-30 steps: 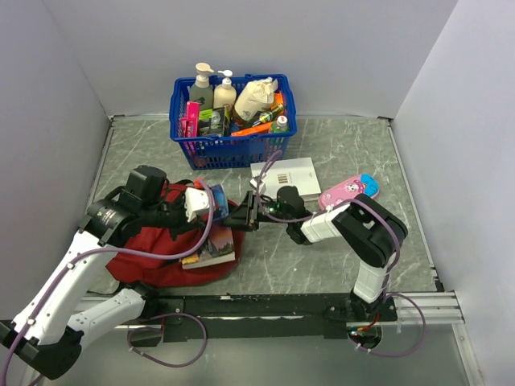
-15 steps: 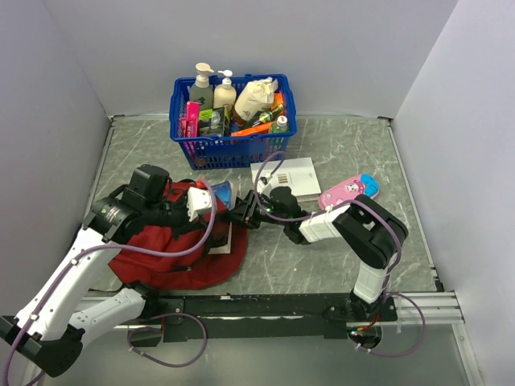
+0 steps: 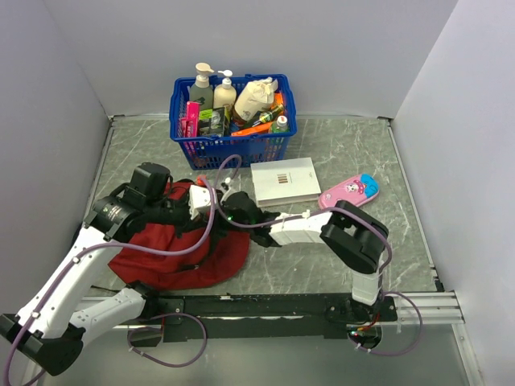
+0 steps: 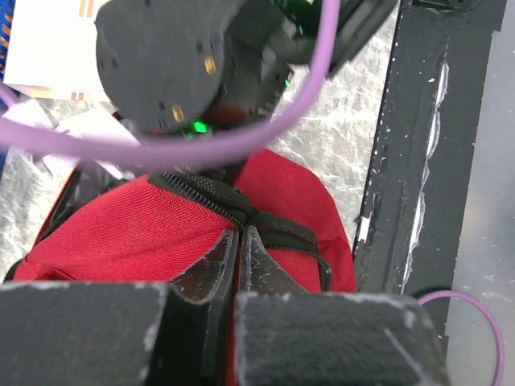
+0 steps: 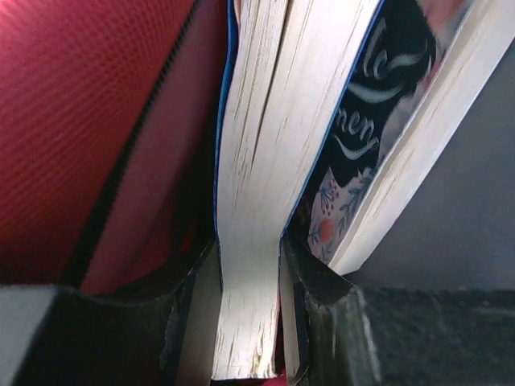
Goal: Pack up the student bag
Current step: Place the book in the student bag.
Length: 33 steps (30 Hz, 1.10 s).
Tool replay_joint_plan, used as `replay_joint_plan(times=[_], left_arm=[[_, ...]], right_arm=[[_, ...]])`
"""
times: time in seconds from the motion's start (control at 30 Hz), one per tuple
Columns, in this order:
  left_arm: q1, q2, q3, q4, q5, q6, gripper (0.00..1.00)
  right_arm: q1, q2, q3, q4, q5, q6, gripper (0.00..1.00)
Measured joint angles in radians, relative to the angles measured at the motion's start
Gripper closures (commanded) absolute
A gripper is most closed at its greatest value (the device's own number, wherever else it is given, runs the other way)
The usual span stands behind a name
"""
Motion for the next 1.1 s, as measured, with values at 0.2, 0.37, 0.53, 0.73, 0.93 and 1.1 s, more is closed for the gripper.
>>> replay_joint_plan(times=[0.2,0.37,0.53,0.73,0.93,1.1], left_arm=[[0.000,0.005,0.000,0.000,0.006,-0.012,0.99],[0.000,0.005,0.000,0.000,0.007,-0.014,0.99],[0.000,0.005,0.000,0.000,0.008,-0.014,0.99],[0.000,0.005,0.000,0.000,0.008,-0.016,0.99],[0.000,0.005,0.000,0.000,0.007,-0.018,0.99],[0.000,0.005,0.000,0.001,0.008,-0.020,0.99]], right_arm=[[0.012,0.023,0.019,-0.020,-0.009,-0.002,0.33],[-0.027,0.002,-0.050,0.010,-0.011,-0.005,0.46],[-0.090,-0.093,-0.189,0.045,0.010,-0.019,0.75],[-0.104,-0.114,-0.199,0.081,-0.022,-0.030,1.00],[-0.088,-0.113,-0.150,-0.013,-0.045,-0.085,1.00],[-0.060,-0.097,-0.141,-0.060,-0.060,-0.109,1.00]])
